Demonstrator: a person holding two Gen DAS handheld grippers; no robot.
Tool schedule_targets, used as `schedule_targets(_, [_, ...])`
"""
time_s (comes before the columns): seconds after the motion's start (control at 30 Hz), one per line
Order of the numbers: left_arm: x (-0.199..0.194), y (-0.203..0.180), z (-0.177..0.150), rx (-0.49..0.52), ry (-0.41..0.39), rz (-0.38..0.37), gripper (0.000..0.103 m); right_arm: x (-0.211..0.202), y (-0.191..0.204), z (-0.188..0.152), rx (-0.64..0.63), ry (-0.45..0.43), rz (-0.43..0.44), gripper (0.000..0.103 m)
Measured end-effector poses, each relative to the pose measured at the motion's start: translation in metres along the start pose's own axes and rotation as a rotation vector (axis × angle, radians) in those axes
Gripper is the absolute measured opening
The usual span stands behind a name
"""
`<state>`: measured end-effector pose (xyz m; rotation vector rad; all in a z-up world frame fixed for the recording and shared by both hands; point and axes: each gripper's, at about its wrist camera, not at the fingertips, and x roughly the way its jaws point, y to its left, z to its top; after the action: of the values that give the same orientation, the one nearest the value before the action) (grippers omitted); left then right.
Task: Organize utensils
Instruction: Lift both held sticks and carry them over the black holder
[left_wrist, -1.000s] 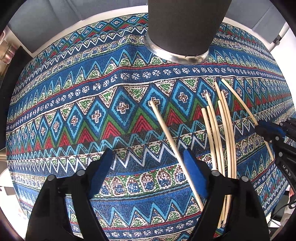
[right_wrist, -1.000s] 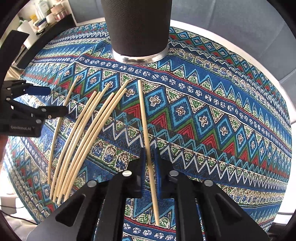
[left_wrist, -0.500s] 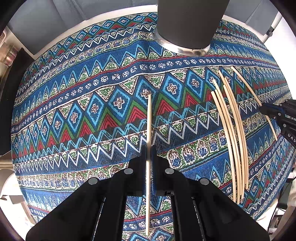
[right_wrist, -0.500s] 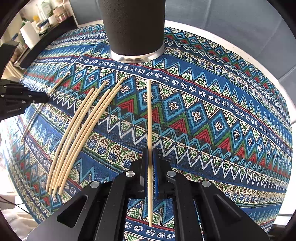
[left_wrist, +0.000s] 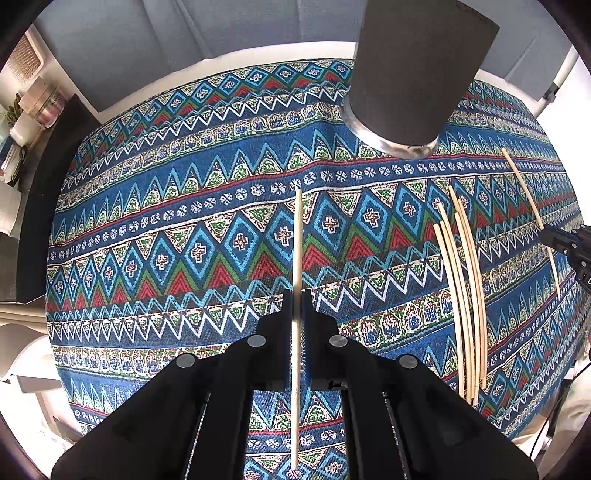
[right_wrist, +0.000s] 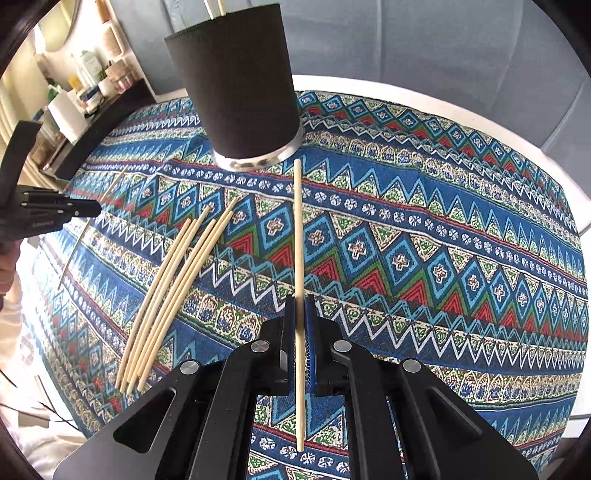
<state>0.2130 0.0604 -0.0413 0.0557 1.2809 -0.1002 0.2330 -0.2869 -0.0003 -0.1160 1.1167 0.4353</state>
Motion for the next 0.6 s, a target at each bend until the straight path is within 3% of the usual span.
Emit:
schedule_targets(0.27, [-0.047,0.01,0.022,0.003,-0.091,-0.002,0.005,-0.031,0.003,0.024,0.028,-0.136,0.064,0.005])
schedule_targets(0.6, [-0.098,-0.028,0.063,0.01,-0.194,0.002,0.005,-0.058,0.0,0.05,0.111,-0.269,0.248,0.005])
